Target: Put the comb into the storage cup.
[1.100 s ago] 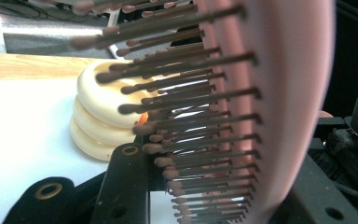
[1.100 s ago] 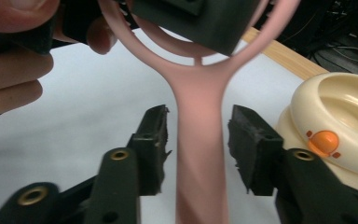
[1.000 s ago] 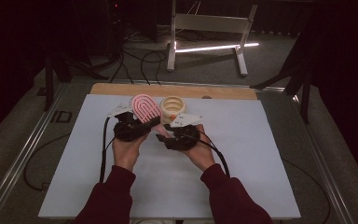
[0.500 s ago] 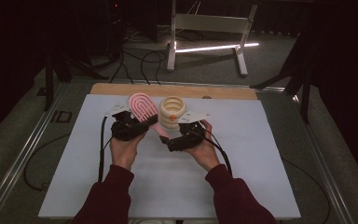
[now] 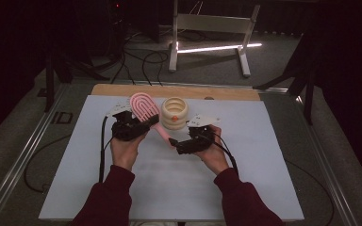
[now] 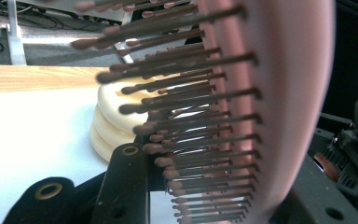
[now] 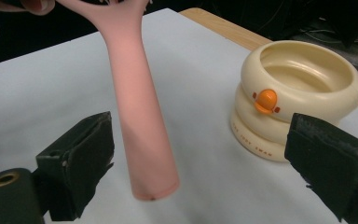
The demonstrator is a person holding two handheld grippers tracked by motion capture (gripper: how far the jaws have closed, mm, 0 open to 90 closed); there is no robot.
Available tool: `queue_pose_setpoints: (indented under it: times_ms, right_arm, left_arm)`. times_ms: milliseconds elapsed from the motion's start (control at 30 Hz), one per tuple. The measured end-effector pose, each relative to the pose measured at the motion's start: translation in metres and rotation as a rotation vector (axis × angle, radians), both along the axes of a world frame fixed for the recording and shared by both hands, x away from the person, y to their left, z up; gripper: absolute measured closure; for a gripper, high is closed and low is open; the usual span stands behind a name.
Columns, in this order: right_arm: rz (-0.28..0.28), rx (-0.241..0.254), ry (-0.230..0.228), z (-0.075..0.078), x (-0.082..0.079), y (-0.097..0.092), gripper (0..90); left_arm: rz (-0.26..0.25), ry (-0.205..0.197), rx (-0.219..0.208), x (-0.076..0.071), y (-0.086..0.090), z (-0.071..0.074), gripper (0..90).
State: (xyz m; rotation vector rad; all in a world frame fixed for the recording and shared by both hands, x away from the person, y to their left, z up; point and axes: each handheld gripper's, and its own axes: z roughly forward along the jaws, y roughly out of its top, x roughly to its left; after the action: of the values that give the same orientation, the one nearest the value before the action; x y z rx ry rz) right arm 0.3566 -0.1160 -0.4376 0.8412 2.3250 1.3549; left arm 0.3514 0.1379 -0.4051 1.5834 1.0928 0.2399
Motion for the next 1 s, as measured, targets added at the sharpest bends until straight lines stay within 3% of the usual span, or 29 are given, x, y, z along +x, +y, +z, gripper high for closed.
queue_pose_setpoints:
  times_ms: [333,433,633,1000]
  right_arm:
    - [-0.012,-0.011,-0.018,-0.006,-0.007,-0.012,9.4]
    - [-0.034,-0.039,-0.051,-0.008,-0.013,-0.019,9.6]
    - [-0.061,-0.036,-0.061,-0.012,-0.014,-0.028,9.6]
    - [-0.118,-0.007,-0.056,-0.019,-0.023,-0.060,9.5]
  left_arm:
    - [0.007,-0.009,0.012,0.002,0.004,0.007,64.6]
    - [0.011,-0.013,0.016,0.003,0.004,0.009,64.5]
    - [0.019,-0.017,0.014,0.005,0.005,0.012,64.5]
    - [0.032,-0.029,0.049,0.007,0.012,0.021,64.5]
